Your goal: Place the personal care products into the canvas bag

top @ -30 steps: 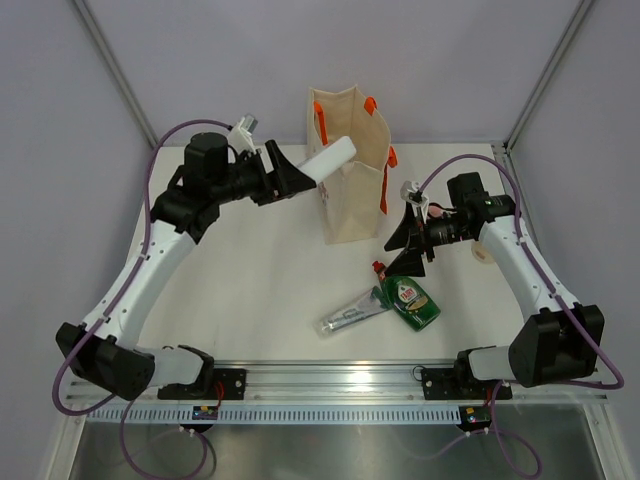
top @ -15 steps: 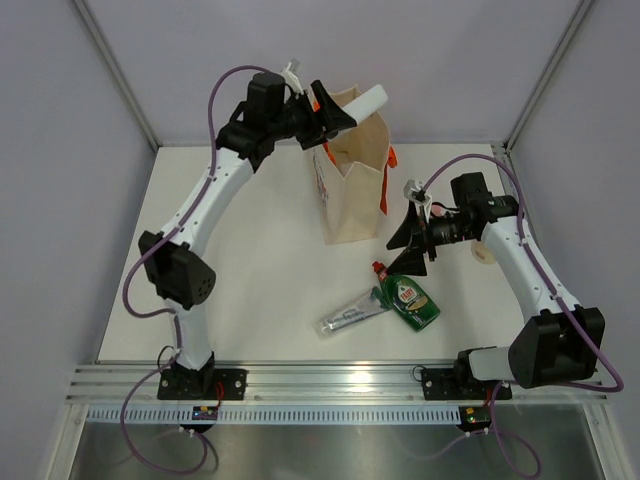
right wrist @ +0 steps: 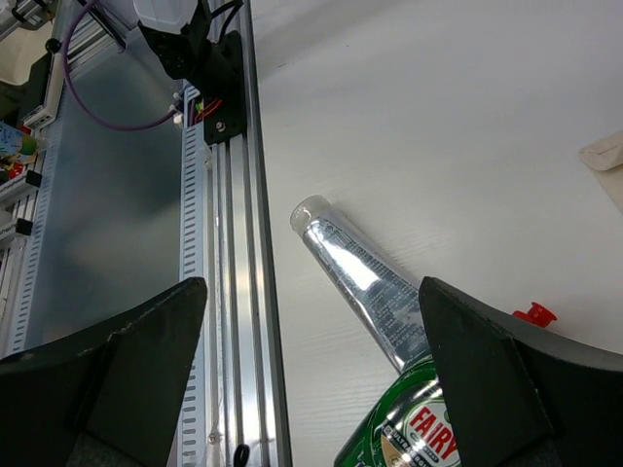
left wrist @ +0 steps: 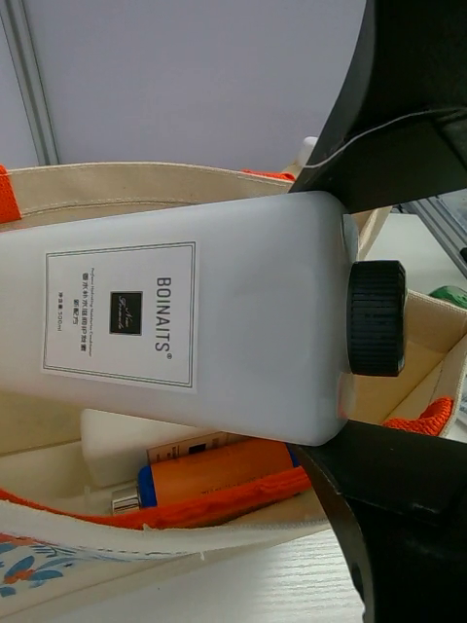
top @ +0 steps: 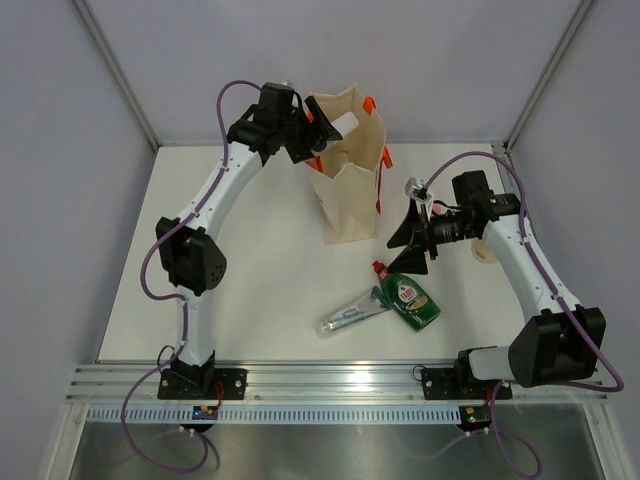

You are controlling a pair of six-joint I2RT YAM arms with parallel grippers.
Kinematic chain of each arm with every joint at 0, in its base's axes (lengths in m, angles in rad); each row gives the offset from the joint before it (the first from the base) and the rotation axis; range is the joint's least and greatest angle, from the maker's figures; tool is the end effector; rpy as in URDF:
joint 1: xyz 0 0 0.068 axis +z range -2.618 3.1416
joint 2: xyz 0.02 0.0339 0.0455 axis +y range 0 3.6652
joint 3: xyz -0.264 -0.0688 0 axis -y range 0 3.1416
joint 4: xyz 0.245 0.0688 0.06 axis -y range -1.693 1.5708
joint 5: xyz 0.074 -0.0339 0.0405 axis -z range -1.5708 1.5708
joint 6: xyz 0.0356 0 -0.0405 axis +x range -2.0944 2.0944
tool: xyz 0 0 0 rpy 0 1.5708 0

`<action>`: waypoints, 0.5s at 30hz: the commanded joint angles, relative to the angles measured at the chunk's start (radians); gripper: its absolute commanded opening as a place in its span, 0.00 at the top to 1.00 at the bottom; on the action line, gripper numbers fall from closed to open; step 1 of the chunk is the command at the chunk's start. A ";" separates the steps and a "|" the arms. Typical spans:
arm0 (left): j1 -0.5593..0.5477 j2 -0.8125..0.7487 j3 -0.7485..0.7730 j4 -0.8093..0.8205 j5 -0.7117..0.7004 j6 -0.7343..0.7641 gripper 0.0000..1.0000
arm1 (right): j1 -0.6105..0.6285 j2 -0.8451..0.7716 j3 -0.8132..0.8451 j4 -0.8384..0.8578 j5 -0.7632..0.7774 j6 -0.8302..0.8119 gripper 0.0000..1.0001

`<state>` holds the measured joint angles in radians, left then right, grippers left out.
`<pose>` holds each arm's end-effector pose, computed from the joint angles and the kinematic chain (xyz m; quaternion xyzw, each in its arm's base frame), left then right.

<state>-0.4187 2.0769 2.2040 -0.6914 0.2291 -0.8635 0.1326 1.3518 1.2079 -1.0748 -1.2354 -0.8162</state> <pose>0.4309 -0.2006 0.3769 -0.1382 0.8610 -0.3668 0.3241 0.2367 0.0655 0.3150 -0.4569 0.6676 0.4894 0.3256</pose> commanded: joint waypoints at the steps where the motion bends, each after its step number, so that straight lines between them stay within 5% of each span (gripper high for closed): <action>1: 0.001 -0.055 0.046 0.132 0.022 0.008 0.26 | -0.007 -0.003 0.038 -0.016 -0.029 -0.029 0.00; 3: 0.003 -0.043 0.048 0.142 0.029 -0.003 0.01 | -0.007 -0.009 0.035 -0.013 -0.018 -0.029 0.01; 15: 0.015 -0.090 0.083 0.164 0.069 0.075 0.01 | -0.042 -0.063 -0.002 0.065 0.062 -0.001 0.01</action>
<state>-0.4164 2.0644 2.2383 -0.5812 0.2661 -0.8497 0.0982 1.3331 1.2072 -1.0607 -1.2068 -0.8146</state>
